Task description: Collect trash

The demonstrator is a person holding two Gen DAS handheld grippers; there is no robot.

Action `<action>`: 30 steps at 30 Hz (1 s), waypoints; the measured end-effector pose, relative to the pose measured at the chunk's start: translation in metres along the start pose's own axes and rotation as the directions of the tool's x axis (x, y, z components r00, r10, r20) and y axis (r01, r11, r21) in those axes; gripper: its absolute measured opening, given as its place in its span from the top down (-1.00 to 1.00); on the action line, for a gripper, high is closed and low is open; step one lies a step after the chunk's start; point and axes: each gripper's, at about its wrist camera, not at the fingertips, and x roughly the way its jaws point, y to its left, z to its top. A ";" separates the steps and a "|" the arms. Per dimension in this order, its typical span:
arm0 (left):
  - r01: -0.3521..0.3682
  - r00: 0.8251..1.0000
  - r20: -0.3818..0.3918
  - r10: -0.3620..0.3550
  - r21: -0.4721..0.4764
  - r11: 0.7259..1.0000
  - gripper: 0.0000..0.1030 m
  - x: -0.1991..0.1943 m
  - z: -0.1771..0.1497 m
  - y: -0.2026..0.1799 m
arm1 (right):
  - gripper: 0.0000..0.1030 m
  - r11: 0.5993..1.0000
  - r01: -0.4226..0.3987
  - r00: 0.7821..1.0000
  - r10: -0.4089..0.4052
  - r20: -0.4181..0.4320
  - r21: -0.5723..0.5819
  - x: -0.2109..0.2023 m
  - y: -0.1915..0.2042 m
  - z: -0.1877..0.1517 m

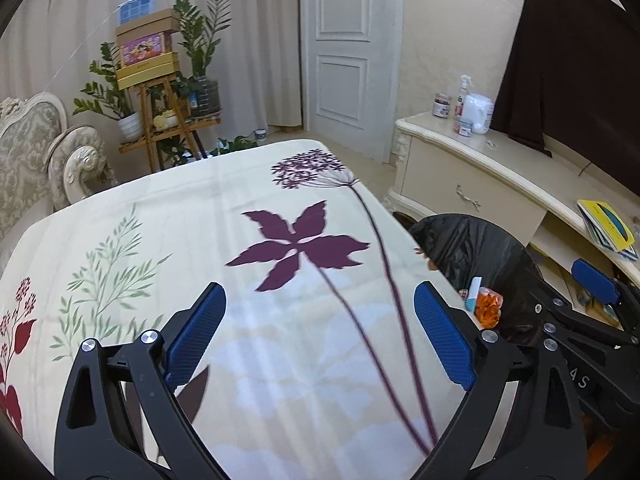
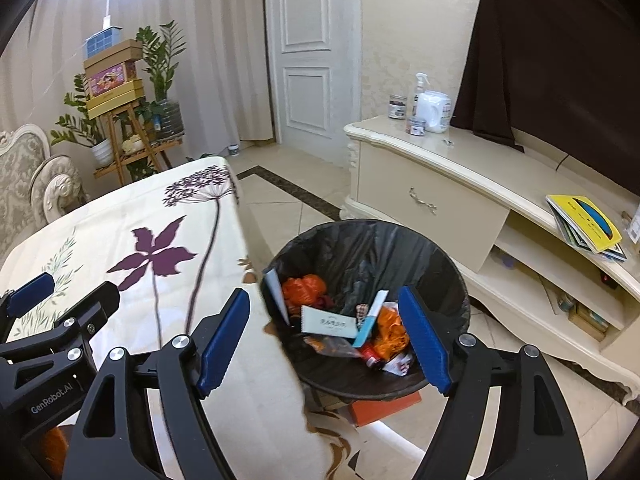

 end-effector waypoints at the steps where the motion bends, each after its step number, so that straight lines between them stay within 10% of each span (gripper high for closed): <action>1: -0.005 1.000 -0.001 0.005 -0.004 1.000 -0.80 -0.001 -0.001 0.003 | -0.45 1.000 -0.002 1.000 0.002 0.000 -0.004 -0.001 0.003 0.000; 30: -0.062 0.998 0.010 0.062 -0.050 0.997 -0.80 -0.011 -0.013 0.039 | -0.46 0.998 -0.031 1.000 0.031 -0.005 -0.056 -0.007 0.038 -0.002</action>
